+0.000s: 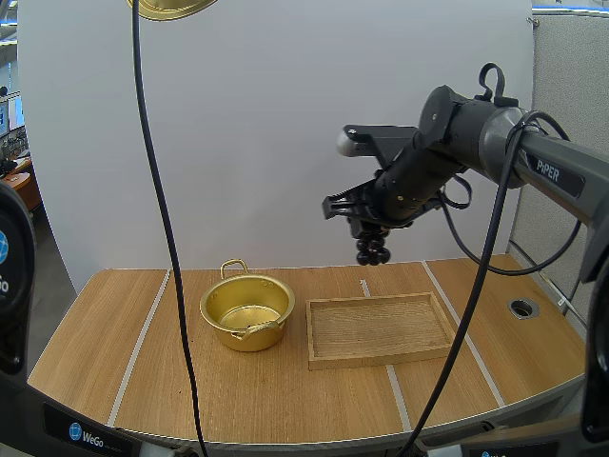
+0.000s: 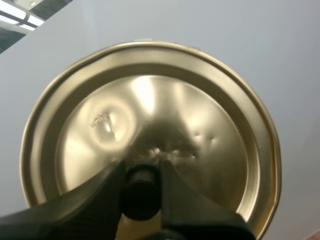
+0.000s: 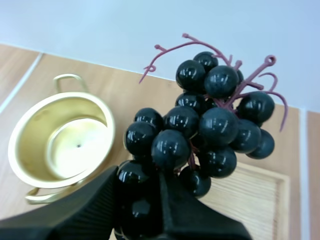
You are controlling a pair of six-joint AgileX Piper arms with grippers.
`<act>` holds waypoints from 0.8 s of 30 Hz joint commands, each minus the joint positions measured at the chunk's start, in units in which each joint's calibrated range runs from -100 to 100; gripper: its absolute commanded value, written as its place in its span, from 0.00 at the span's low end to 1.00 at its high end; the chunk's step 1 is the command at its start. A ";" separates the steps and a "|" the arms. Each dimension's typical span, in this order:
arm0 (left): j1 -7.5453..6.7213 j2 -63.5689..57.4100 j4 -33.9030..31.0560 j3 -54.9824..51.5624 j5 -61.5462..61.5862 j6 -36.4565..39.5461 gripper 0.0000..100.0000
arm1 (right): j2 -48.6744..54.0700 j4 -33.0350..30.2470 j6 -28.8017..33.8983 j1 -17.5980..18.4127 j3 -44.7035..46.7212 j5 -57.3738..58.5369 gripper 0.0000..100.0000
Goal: Open the pot, put the grape inside, and close it
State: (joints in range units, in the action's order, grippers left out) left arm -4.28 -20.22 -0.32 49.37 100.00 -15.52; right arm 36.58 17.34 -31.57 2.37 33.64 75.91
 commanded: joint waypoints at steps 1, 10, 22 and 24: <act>-0.04 -0.58 -0.92 0.40 -1.58 0.43 0.00 | 0.73 0.44 -1.14 2.02 -1.94 -2.19 0.00; -0.04 -0.58 -0.92 0.40 -1.58 0.43 0.00 | -2.84 0.44 -1.05 8.98 -7.21 -1.70 0.00; -0.04 -0.58 -0.92 0.40 -1.58 0.43 0.00 | -14.40 1.29 -0.86 14.55 -13.31 -2.06 0.00; -0.04 -0.58 -0.92 0.40 -1.58 0.43 0.00 | -16.75 1.29 -0.86 14.74 -14.48 -2.24 0.00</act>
State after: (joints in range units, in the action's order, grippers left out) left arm -4.28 -20.22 -0.32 49.37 100.00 -15.52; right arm 21.42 18.18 -32.29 16.83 20.65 74.87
